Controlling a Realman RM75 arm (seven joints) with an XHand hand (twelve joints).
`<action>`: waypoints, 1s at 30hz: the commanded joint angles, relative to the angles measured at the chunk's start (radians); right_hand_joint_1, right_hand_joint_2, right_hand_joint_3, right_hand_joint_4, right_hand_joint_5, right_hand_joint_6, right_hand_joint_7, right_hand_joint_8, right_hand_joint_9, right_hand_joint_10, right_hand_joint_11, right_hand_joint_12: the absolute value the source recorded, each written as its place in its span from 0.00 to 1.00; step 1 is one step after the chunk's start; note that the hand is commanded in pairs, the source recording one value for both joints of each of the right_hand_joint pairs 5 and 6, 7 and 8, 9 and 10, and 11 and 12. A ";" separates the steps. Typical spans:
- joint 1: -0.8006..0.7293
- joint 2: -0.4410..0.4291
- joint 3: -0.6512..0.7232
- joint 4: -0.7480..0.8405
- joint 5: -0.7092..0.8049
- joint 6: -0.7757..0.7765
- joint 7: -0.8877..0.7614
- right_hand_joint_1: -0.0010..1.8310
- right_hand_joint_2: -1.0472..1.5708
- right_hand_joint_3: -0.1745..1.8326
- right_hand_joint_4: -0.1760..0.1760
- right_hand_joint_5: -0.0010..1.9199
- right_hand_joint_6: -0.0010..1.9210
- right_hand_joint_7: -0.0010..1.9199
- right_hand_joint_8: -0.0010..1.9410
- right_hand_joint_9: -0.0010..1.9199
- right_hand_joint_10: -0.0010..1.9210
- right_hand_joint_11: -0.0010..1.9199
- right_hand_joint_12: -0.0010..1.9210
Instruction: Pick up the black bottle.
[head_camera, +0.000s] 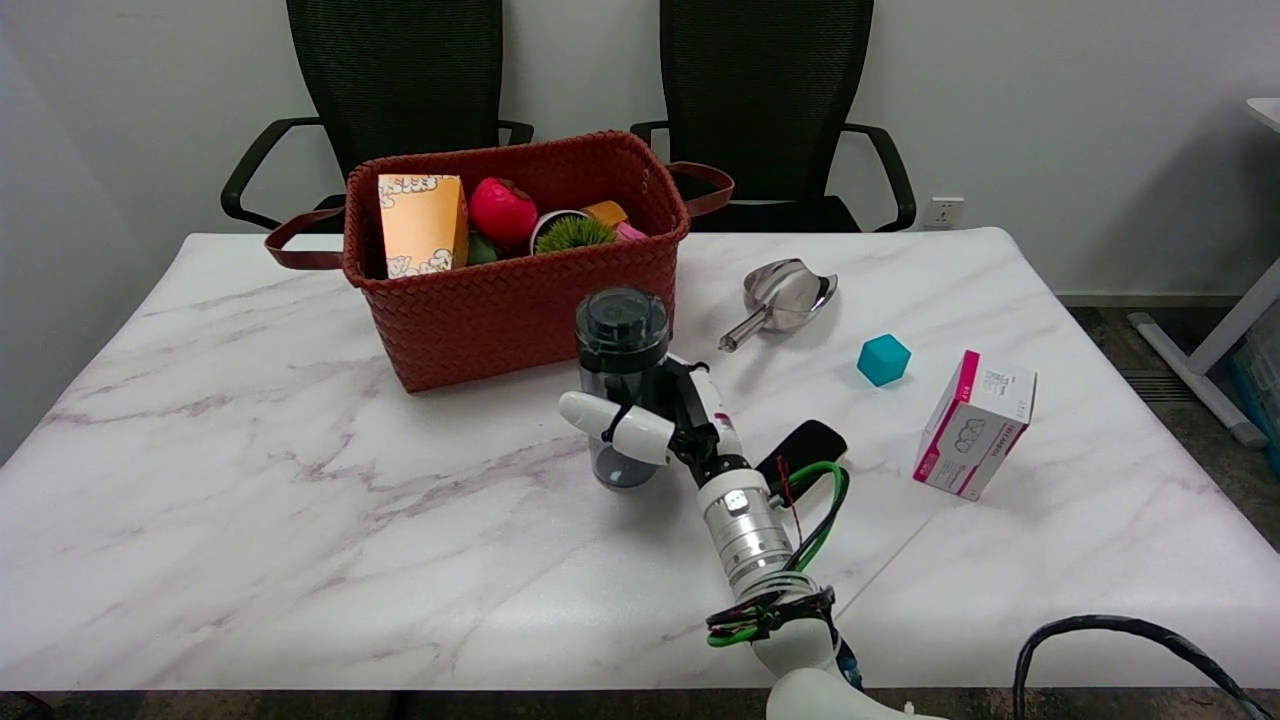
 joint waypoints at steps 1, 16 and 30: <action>-0.008 -0.003 0.001 0.003 -0.001 0.034 0.009 0.50 0.72 0.00 0.50 0.49 0.49 0.50 0.50 0.42 0.42 0.39 0.39; 0.004 0.000 0.003 0.043 -0.057 0.101 0.009 0.50 0.74 0.00 0.50 0.53 0.53 0.56 0.56 0.48 0.48 0.45 0.45; 0.119 0.008 0.036 0.074 -0.132 0.106 0.009 0.50 0.74 0.00 0.50 0.52 0.52 0.57 0.57 0.50 0.50 0.49 0.48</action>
